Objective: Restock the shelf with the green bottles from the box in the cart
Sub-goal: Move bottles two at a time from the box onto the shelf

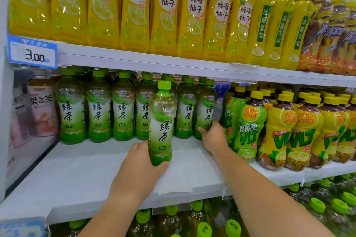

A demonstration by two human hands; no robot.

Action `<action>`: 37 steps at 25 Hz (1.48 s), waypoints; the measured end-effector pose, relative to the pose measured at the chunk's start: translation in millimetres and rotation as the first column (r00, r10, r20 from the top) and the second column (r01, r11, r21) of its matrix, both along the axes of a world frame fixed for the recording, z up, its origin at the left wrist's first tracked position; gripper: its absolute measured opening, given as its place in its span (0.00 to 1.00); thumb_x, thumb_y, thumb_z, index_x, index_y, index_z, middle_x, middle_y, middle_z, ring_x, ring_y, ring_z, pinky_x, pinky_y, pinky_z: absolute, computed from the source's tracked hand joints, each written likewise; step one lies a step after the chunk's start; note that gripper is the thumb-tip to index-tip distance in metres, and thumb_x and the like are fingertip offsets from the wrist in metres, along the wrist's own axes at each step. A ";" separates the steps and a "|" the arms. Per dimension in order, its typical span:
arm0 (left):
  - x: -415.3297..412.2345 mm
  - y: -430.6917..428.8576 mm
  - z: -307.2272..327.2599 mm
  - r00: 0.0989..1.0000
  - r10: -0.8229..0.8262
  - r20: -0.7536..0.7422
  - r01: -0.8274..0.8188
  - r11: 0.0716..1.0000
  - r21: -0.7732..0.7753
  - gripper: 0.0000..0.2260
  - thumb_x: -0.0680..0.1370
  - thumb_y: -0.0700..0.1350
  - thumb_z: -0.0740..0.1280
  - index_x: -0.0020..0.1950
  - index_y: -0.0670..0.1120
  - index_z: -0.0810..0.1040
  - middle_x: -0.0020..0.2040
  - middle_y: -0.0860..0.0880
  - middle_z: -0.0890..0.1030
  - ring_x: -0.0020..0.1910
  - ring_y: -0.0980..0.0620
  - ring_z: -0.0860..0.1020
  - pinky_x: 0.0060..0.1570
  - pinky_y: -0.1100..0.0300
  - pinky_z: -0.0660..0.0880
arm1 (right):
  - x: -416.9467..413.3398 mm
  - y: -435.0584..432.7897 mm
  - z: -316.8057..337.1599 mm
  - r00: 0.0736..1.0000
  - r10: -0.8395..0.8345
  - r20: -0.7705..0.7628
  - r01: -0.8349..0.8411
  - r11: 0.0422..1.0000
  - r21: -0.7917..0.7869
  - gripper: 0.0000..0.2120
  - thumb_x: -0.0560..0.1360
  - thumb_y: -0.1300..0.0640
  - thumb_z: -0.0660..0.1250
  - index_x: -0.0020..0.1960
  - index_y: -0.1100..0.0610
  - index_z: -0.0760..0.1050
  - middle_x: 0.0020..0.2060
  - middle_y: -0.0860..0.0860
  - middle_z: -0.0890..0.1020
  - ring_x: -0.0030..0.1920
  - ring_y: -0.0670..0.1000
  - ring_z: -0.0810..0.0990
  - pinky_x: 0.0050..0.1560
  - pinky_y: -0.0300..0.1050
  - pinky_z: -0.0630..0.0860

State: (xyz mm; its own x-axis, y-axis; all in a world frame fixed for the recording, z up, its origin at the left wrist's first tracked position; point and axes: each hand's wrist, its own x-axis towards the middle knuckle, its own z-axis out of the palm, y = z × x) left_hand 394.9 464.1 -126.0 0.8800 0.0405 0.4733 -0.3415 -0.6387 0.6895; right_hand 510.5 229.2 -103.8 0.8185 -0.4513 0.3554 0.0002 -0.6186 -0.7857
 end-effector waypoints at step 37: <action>-0.3 146.6 24.7 0.954 0.210 -0.213 -0.157 0.957 0.243 0.22 0.74 0.54 0.73 0.64 0.46 0.75 0.59 0.46 0.79 0.60 0.43 0.75 0.59 0.48 0.74 | -63.6 236.0 8.9 0.613 0.783 0.106 -0.790 0.604 0.109 0.14 0.74 0.60 0.76 0.59 0.59 0.82 0.48 0.46 0.86 0.47 0.36 0.83 0.46 0.30 0.78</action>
